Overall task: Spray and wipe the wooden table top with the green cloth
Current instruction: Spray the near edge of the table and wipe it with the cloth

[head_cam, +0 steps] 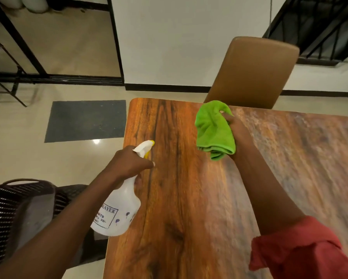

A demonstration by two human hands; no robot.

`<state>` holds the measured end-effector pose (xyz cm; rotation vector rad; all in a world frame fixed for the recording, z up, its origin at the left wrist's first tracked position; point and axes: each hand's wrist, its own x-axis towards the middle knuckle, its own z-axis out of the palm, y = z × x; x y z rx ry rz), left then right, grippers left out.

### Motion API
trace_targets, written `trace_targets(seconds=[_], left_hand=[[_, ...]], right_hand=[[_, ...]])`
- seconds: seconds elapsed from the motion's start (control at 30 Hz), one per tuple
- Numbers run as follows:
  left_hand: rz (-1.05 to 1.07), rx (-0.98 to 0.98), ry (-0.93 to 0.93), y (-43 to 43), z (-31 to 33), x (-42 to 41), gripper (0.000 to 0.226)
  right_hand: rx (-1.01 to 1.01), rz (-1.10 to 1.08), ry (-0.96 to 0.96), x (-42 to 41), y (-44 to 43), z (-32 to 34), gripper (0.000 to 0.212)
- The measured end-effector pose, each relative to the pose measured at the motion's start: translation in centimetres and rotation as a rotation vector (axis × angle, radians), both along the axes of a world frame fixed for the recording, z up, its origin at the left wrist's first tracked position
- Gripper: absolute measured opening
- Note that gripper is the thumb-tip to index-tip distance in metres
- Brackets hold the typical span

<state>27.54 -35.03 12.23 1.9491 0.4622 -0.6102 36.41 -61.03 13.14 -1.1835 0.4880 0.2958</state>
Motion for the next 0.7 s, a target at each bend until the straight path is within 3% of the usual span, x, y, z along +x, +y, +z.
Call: trace_targets(seconds=[0.07, 0.13, 0.23, 0.37, 0.53, 0.7], left_hand=[[-0.021, -0.011, -0.001, 0.0, 0.2, -1.1, 0.074], [-0.022, -0.022, 0.0, -0.3, 0.5, -2.6, 0.063], [-0.067, -0.014, 0.015, -1.0, 0.8, -5.2, 0.049], [-0.09, -0.022, 0.022, -1.3, 1.0, -7.0, 0.055], [-0.218, -0.034, 0.003, -2.7, 1.4, -10.2, 0.063], [-0.269, -0.072, 0.007, -4.8, 3.0, -13.2, 0.053]], right_hand=[[0.096, -0.014, -0.019, -3.3, -1.6, 0.3, 0.026], [0.132, -0.073, -0.056, -6.6, -2.7, 0.6, 0.024], [0.197, -0.116, 0.016, -10.6, -3.2, 1.0, 0.046], [0.141, -0.14, 0.048, -13.2, -3.2, 3.5, 0.062], [0.215, -0.117, 0.007, -15.5, -3.6, 5.9, 0.045], [0.256, -0.16, 0.0, -17.9, -4.3, 7.1, 0.043]])
